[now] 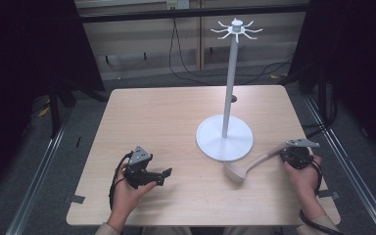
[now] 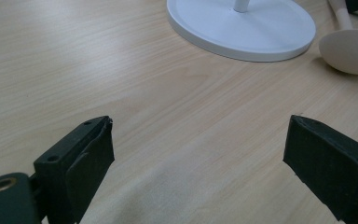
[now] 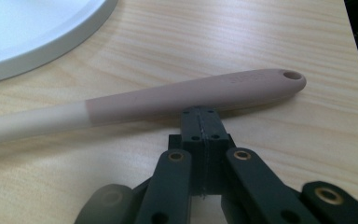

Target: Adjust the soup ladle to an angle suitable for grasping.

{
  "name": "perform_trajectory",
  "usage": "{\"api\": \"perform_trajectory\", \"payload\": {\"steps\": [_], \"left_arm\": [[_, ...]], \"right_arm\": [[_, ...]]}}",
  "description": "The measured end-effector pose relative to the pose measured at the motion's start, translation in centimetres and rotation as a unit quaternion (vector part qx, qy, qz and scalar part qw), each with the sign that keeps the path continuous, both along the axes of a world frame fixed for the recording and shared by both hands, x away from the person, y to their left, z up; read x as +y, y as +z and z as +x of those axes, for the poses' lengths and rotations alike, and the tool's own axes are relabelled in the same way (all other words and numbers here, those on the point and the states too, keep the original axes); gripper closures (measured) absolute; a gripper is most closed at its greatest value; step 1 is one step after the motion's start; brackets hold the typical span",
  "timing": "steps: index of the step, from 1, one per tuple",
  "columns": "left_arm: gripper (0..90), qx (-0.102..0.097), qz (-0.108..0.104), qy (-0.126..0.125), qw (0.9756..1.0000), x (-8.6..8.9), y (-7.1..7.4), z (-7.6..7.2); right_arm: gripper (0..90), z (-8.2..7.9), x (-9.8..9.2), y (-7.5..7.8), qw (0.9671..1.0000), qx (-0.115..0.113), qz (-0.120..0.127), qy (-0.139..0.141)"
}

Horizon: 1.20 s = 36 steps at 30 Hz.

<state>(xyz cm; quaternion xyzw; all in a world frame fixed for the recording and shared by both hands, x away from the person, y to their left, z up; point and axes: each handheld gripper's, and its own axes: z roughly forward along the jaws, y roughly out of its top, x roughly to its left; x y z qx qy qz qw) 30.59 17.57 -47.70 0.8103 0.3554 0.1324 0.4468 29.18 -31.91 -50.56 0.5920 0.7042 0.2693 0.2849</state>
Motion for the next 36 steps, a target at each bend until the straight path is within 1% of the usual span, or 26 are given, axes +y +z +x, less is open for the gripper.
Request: {"api": "perform_trajectory", "payload": {"steps": [6,7,9,11,14,15,16,17,20,24,27,31,32,33,34,35,36], "left_arm": [[8.2,-0.001,0.0,-0.005,1.0,-0.4,-0.1,0.2],[8.2,0.0,0.0,-0.008,1.0,-0.5,-0.1,0.2],[8.2,-0.001,0.002,-0.009,1.0,-0.6,-0.1,0.2],[8.2,0.001,0.002,-0.009,1.0,-0.7,-0.1,0.3],[8.2,0.001,0.001,-0.01,0.9999,-0.7,-0.1,0.4],[8.2,0.001,0.002,-0.011,0.9999,-0.7,-0.1,0.4],[8.2,0.001,0.002,-0.011,0.9999,-0.7,-0.1,0.4],[8.2,0.001,0.004,-0.011,0.9999,-0.8,-0.1,0.4],[8.2,0.0,0.002,-0.014,0.9999,-0.9,-0.2,0.4],[8.2,0.0,0.004,-0.016,0.9999,-0.9,-0.2,0.4],[8.2,0.0,0.004,-0.017,0.9999,-1.0,-0.2,0.4],[8.2,0.0,0.005,-0.02,0.9998,-1.1,-0.1,0.4],[8.2,0.0,0.004,-0.022,0.9998,-1.2,-0.2,0.5],[8.2,-0.001,0.008,-0.022,0.9997,-1.2,-0.2,0.5],[8.2,0.002,0.009,-0.024,0.9997,-1.3,-0.2,0.6],[8.2,0.001,0.009,-0.026,0.9996,-1.3,-0.3,0.6],[8.3,0.001,0.009,-0.026,0.9996,-1.3,-0.3,0.6]], "right_arm": [[90.0,0.8,0.3,-0.1,1.0,-0.003,0.004,0.002],[90.0,1.2,0.5,-0.1,1.0,-0.003,0.002,0.003],[90.0,1.4,0.6,-0.1,1.0,-0.002,-0.001,0.006],[90.0,2.1,0.8,-0.1,0.9999,-0.002,0.008,0.007],[88.6,2.8,0.9,-0.2,0.9999,-0.005,0.011,0.01],[88.1,3.0,1.0,-0.1,0.9999,-0.003,0.014,0.009],[88.1,3.0,1.0,-0.1,0.9999,-0.003,0.014,0.009],[87.3,3.5,1.2,-0.2,0.9998,-0.003,0.017,0.01],[86.7,4.1,1.5,-0.3,0.9996,-0.007,0.021,0.019],[86.2,4.4,1.8,-0.3,0.9996,-0.007,0.023,0.017],[84.1,4.9,2.0,-0.3,0.9992,-0.007,0.029,0.026],[83.3,5.0,2.2,-0.2,0.9993,-0.003,0.028,0.026],[80.9,5.0,2.3,-0.2,0.9993,-0.003,0.03,0.02],[79.6,5.0,2.3,-0.2,0.9993,-0.002,0.033,0.019],[78.2,4.9,2.2,-0.2,0.9992,0.0,0.034,0.019],[76.3,4.8,2.2,-0.2,0.9992,0.001,0.036,0.019],[76.3,4.8,2.2,-0.2,0.9992,0.001,0.036,0.019]]}}
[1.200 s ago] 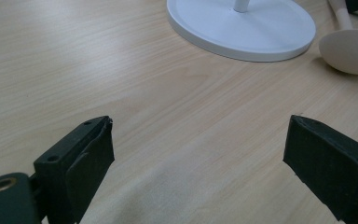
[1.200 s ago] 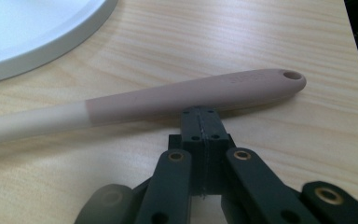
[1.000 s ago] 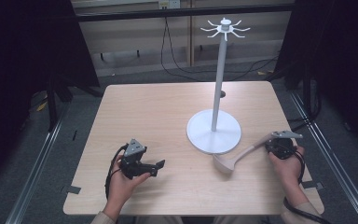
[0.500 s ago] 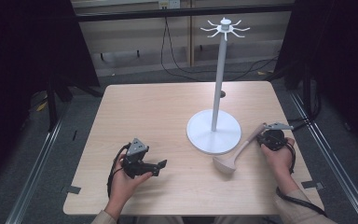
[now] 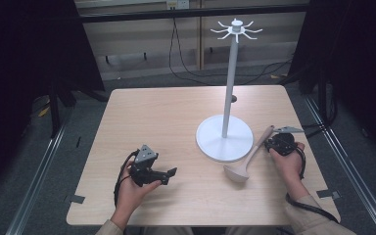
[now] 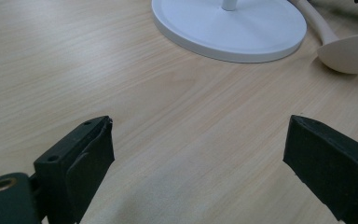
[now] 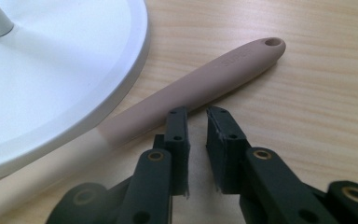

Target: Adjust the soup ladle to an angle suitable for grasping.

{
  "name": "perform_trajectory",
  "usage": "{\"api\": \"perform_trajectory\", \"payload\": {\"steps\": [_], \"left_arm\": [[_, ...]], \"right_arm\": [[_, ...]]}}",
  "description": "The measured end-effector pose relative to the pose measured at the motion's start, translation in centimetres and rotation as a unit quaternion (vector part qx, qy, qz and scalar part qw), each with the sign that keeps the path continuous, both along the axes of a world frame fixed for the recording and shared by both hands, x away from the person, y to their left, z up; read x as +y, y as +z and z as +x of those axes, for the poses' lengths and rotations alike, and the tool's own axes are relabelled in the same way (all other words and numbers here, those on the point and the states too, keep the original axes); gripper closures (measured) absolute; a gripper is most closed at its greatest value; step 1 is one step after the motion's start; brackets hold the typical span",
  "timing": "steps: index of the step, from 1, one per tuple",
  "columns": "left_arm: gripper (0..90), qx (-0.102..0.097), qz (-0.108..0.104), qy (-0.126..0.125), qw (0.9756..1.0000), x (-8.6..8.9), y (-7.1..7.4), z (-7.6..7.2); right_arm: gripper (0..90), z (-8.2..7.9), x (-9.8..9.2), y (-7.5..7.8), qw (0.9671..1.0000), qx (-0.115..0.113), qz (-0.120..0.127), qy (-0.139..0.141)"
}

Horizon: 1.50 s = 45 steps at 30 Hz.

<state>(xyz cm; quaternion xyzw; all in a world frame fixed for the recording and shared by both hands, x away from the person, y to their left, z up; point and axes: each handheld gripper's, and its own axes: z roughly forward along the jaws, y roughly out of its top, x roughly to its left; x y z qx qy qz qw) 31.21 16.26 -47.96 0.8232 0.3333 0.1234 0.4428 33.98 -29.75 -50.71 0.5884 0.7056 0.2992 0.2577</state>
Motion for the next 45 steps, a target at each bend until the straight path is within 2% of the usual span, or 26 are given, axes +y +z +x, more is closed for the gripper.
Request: {"api": "perform_trajectory", "payload": {"steps": [3,6,10,17,19,21,22,25,26,28,29,30,36,37,42,44,45], "left_arm": [[8.3,-0.001,0.001,-0.003,1.0,-0.2,0.0,0.1],[8.4,-0.001,0.003,-0.006,1.0,-0.4,0.0,0.1],[8.4,-0.002,0.006,-0.014,0.9999,-0.8,0.0,0.1],[8.4,-0.005,0.01,-0.022,0.9997,-1.2,0.1,-0.1],[8.5,-0.004,0.008,-0.023,0.9997,-1.3,0.2,-0.1],[8.5,-0.005,0.008,-0.021,0.9997,-1.3,0.2,-0.2],[8.5,-0.006,0.009,-0.022,0.9997,-1.3,0.2,-0.2],[8.5,-0.007,0.012,-0.021,0.9997,-1.3,0.2,-0.3],[8.5,-0.007,0.012,-0.021,0.9997,-1.3,0.2,-0.3],[8.5,-0.007,0.01,-0.025,0.9996,-1.4,0.2,-0.3],[8.5,-0.007,0.011,-0.026,0.9996,-1.4,0.2,-0.3],[8.5,-0.005,0.01,-0.024,0.9996,-1.5,0.2,-0.3],[8.6,-0.003,0.015,-0.025,0.9996,-1.5,0.0,-0.3],[8.7,-0.004,0.014,-0.025,0.9996,-1.5,-0.1,-0.3],[8.7,-0.004,0.014,-0.025,0.9996,-1.4,-0.1,-0.3],[8.7,-0.005,0.017,-0.023,0.9996,-1.4,-0.1,-0.3],[8.7,-0.005,0.017,-0.024,0.9996,-1.3,-0.1,-0.3]], "right_arm": [[72.6,-0.6,0.0,0.2,0.9999,0.006,0.01,-0.01],[70.4,-1.0,0.0,0.3,0.9999,0.006,0.013,-0.006],[65.0,-1.9,1.0,1.1,0.9997,0.009,0.024,-0.004],[63.0,-2.8,2.2,2.2,0.9995,0.006,0.03,0.004],[64.0,-3.3,3.1,2.4,0.9992,0.004,0.03,0.027],[65.3,-3.5,3.4,2.4,0.9989,0.004,0.031,0.034],[68.9,-3.9,4.2,2.4,0.9978,0.003,0.038,0.054],[77.2,-4.6,5.1,2.3,0.9949,0.005,0.051,0.087],[77.2,-4.6,5.1,2.3,0.9949,0.005,0.051,0.087],[83.2,-4.9,5.7,2.2,0.9931,0.007,0.056,0.103],[87.3,-5.0,6.2,2.0,0.9908,0.008,0.06,0.121],[88.6,-5.0,6.5,2.0,0.9898,0.01,0.061,0.129],[89.6,-4.6,7.7,1.6,0.9862,0.019,0.051,0.156],[89.6,-4.5,8.1,1.4,0.9858,0.028,0.044,0.16],[90.0,-4.0,8.5,0.9,0.9844,0.035,0.023,0.171],[90.0,-4.0,8.7,0.9,0.9814,0.035,0.006,0.189],[90.0,-4.1,8.8,0.9,0.981,0.035,-0.001,0.191]]}}
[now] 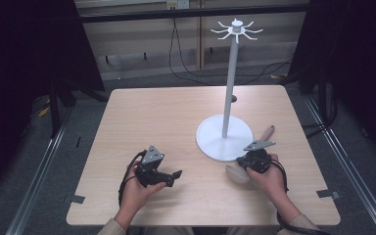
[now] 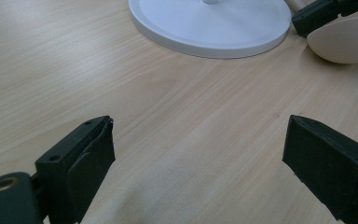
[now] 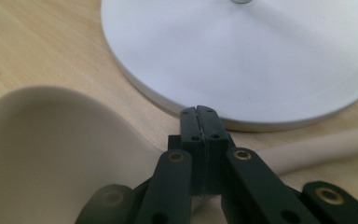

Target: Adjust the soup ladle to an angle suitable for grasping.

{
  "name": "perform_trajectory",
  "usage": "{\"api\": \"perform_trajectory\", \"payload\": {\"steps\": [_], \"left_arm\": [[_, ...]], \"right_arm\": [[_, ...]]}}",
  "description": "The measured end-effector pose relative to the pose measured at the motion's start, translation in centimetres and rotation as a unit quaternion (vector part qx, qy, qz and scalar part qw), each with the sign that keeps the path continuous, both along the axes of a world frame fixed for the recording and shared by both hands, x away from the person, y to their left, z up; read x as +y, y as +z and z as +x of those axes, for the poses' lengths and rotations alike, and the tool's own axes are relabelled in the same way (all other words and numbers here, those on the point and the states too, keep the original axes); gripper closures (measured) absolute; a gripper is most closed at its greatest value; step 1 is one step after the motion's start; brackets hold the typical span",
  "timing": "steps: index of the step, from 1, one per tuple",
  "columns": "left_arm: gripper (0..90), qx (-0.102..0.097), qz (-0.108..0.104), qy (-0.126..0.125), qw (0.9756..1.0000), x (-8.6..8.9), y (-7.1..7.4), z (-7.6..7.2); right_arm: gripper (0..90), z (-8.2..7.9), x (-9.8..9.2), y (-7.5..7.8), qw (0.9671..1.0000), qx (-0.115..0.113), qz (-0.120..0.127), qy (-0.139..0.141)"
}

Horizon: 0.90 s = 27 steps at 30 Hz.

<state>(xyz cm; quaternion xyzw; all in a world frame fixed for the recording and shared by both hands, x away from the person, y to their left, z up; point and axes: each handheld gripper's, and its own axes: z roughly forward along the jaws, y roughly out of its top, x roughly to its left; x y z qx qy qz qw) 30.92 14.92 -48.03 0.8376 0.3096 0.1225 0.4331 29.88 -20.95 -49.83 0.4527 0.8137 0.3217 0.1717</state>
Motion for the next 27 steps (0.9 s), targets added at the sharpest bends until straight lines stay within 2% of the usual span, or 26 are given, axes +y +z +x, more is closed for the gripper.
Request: {"api": "perform_trajectory", "payload": {"steps": [2,3,8,14,17,27], "left_arm": [[8.7,0.001,-0.001,0.001,1.0,0.0,0.0,0.0],[8.7,0.001,-0.004,0.001,1.0,0.1,0.0,-0.1],[8.7,-0.001,-0.004,0.003,1.0,0.2,0.1,-0.1],[8.7,-0.003,-0.003,0.004,1.0,0.3,0.2,-0.2],[8.7,-0.004,-0.003,0.006,1.0,0.3,0.3,-0.2],[8.7,-0.005,-0.004,-0.001,1.0,-0.2,0.3,0.0]], "right_arm": [[90.0,0.0,0.0,0.0,1.0,0.0,0.0,0.005],[90.0,-0.1,-0.2,-0.1,0.9999,0.006,0.011,0.01],[90.0,-0.8,-0.7,0.1,0.9995,0.016,0.026,0.012],[90.0,-1.6,-1.2,0.4,0.9992,0.03,0.017,0.018],[90.0,-2.4,-1.9,0.5,0.9989,0.032,0.025,0.021],[90.0,-3.9,-3.2,0.9,0.9988,0.037,0.03,0.013]]}}
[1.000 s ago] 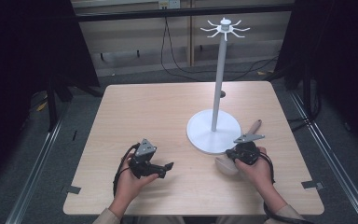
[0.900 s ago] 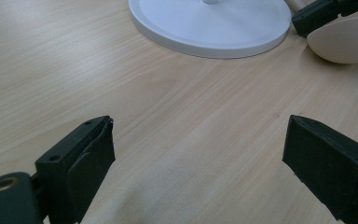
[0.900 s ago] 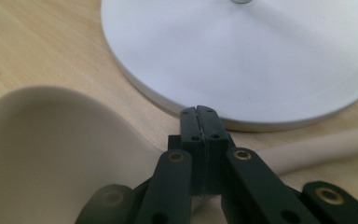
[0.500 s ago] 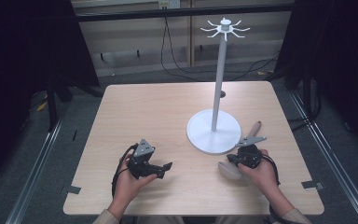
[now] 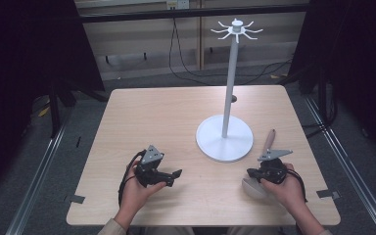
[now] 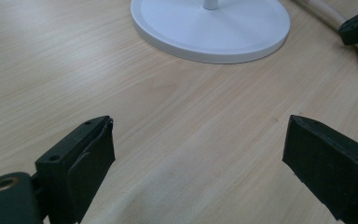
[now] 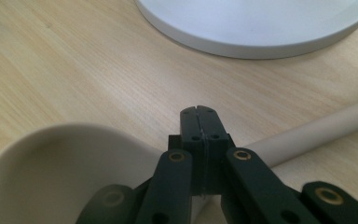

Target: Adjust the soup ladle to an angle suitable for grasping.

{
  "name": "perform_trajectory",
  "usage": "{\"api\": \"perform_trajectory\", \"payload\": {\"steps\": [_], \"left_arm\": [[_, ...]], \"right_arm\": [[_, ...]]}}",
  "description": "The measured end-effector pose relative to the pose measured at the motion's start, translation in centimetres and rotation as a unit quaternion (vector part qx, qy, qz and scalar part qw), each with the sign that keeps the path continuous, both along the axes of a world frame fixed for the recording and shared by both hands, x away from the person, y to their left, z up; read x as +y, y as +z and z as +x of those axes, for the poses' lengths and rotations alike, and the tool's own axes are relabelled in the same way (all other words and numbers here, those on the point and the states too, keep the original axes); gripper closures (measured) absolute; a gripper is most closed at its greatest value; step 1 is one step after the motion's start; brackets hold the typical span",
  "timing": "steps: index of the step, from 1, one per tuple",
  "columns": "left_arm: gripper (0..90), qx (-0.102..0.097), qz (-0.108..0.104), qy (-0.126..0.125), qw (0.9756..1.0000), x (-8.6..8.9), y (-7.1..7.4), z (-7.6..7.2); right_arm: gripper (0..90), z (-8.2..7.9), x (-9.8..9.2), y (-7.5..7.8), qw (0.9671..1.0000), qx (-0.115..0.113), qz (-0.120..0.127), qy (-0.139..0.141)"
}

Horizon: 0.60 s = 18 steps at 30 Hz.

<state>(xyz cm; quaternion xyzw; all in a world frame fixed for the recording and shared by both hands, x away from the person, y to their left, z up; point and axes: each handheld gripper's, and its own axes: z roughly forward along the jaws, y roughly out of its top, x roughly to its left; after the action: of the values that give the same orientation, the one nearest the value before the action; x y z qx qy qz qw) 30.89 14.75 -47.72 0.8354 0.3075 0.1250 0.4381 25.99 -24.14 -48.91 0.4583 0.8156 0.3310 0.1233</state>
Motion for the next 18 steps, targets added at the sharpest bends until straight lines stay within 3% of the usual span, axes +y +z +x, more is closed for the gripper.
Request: {"api": "perform_trajectory", "payload": {"steps": [6,18], "left_arm": [[8.5,-0.002,0.002,-0.001,1.0,-0.24,0.0,0.12],[8.3,0.003,0.001,-0.002,1.0,-0.3,-0.13,0.14]], "right_arm": [[87.0,0.02,0.13,-0.29,0.9999,0.007,0.009,-0.004],[82.8,0.24,0.54,-0.17,0.9998,0.017,0.0,-0.004]]}}
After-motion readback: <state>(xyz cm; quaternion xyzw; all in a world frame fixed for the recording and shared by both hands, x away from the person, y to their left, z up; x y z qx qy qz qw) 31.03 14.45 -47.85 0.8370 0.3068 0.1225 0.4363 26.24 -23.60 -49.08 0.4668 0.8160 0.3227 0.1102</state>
